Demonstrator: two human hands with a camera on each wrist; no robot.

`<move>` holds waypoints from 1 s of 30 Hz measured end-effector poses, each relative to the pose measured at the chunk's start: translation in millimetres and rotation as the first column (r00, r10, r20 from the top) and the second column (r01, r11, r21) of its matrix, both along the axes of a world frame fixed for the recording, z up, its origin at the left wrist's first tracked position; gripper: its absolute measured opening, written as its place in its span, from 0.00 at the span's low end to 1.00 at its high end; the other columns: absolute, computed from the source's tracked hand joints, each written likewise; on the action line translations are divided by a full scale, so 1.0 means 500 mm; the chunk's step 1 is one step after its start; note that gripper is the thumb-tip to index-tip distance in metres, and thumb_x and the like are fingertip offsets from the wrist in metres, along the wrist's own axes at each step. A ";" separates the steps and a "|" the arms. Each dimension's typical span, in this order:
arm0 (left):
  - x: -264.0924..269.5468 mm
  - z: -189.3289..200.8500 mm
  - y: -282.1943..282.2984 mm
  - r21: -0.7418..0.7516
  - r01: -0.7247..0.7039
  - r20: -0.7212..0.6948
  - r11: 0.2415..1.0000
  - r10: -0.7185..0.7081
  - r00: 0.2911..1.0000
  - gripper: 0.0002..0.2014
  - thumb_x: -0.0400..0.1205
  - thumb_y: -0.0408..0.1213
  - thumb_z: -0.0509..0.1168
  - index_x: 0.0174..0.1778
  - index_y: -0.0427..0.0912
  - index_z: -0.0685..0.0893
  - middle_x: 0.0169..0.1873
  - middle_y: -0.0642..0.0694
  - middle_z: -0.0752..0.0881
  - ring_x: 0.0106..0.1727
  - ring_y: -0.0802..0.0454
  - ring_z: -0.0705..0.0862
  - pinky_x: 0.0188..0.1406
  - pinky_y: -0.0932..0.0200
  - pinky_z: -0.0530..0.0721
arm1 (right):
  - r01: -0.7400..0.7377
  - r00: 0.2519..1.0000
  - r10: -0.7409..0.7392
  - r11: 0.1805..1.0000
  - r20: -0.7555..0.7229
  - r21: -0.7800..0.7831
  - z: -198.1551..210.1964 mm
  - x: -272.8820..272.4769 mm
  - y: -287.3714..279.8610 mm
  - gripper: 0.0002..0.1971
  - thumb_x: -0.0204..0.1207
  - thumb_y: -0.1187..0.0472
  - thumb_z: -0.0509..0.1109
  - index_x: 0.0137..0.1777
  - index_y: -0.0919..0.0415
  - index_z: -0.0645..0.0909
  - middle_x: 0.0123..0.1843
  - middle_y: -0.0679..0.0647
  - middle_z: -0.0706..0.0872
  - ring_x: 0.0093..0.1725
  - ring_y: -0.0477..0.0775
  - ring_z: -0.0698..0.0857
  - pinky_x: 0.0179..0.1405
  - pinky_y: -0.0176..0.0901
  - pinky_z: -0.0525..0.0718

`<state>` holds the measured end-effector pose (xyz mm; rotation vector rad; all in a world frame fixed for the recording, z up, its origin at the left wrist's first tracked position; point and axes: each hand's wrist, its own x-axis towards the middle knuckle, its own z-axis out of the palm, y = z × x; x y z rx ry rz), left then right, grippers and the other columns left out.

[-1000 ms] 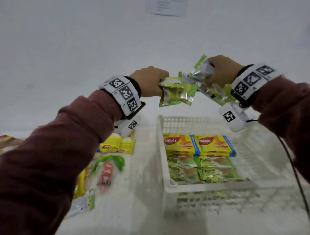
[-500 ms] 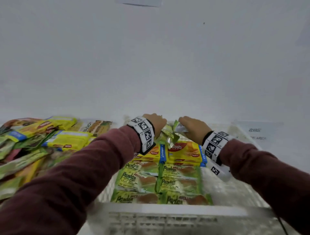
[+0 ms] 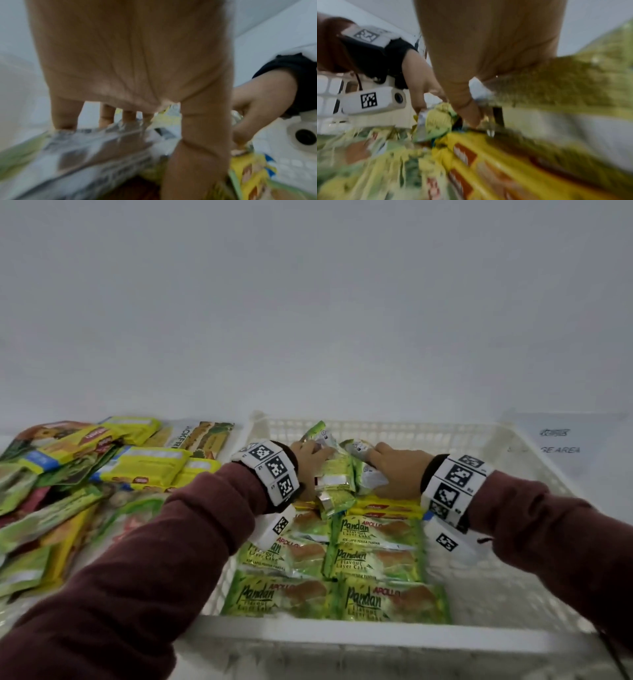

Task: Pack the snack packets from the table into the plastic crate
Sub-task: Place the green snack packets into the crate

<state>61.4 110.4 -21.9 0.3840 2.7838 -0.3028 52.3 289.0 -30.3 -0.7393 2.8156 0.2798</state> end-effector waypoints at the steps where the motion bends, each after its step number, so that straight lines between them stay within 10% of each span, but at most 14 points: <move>1: -0.001 0.005 -0.002 -0.021 0.007 0.010 1.000 -0.007 1.000 0.47 0.74 0.36 0.71 0.82 0.50 0.46 0.79 0.39 0.55 0.78 0.38 0.60 0.69 0.46 0.71 | -0.013 1.000 0.014 0.999 -0.011 0.035 0.004 0.000 0.000 0.38 0.79 0.50 0.65 0.82 0.54 0.47 0.73 0.57 0.66 0.64 0.60 0.79 0.49 0.47 0.80; 6: -0.009 0.028 -0.013 0.087 0.007 0.048 0.996 -0.011 0.999 0.46 0.72 0.27 0.72 0.81 0.52 0.52 0.77 0.39 0.64 0.72 0.39 0.72 0.57 0.52 0.78 | -0.070 0.985 0.084 0.993 -0.153 0.095 0.005 0.008 0.006 0.37 0.78 0.49 0.66 0.82 0.48 0.49 0.68 0.56 0.67 0.60 0.56 0.77 0.25 0.37 0.68; 12: -0.001 0.043 -0.014 0.210 0.003 0.012 0.978 -0.005 1.000 0.39 0.70 0.24 0.73 0.74 0.48 0.63 0.70 0.43 0.72 0.65 0.44 0.75 0.57 0.53 0.79 | -0.089 0.969 0.109 0.991 -0.223 0.097 0.018 0.026 0.009 0.31 0.76 0.51 0.68 0.77 0.49 0.62 0.69 0.56 0.66 0.64 0.57 0.72 0.46 0.45 0.75; 16: 0.004 0.057 -0.013 0.123 0.021 -0.007 0.992 -0.021 1.000 0.34 0.73 0.29 0.72 0.75 0.44 0.67 0.70 0.41 0.72 0.70 0.43 0.72 0.64 0.54 0.74 | -0.086 0.981 0.065 0.990 -0.181 -0.111 0.029 0.026 0.022 0.18 0.71 0.56 0.74 0.59 0.52 0.76 0.58 0.53 0.71 0.57 0.54 0.73 0.42 0.40 0.68; 20: 0.005 0.071 -0.017 0.139 0.011 0.009 0.990 -0.012 1.000 0.38 0.73 0.34 0.74 0.77 0.42 0.64 0.73 0.42 0.70 0.72 0.44 0.71 0.68 0.51 0.73 | -0.052 0.999 0.042 0.914 -0.033 -0.402 0.037 0.031 0.029 0.20 0.65 0.69 0.74 0.36 0.50 0.64 0.35 0.44 0.70 0.40 0.53 0.70 0.32 0.37 0.66; 26: 0.019 0.082 -0.023 0.223 -0.019 0.033 0.975 0.012 0.999 0.42 0.74 0.42 0.73 0.80 0.41 0.59 0.78 0.45 0.65 0.77 0.47 0.65 0.74 0.53 0.65 | 0.002 0.990 0.086 0.795 0.115 -0.606 0.046 0.036 0.045 0.23 0.64 0.75 0.74 0.52 0.50 0.76 0.45 0.63 0.85 0.40 0.54 0.79 0.45 0.50 0.78; 30: 0.024 0.082 -0.024 0.347 -0.034 0.069 0.937 0.011 0.998 0.35 0.78 0.38 0.70 0.76 0.46 0.57 0.44 0.40 0.82 0.35 0.49 0.77 0.35 0.59 0.77 | -0.023 0.985 0.130 0.752 0.115 -0.659 0.055 0.038 0.056 0.19 0.61 0.75 0.78 0.47 0.54 0.84 0.47 0.59 0.88 0.44 0.47 0.81 0.50 0.35 0.76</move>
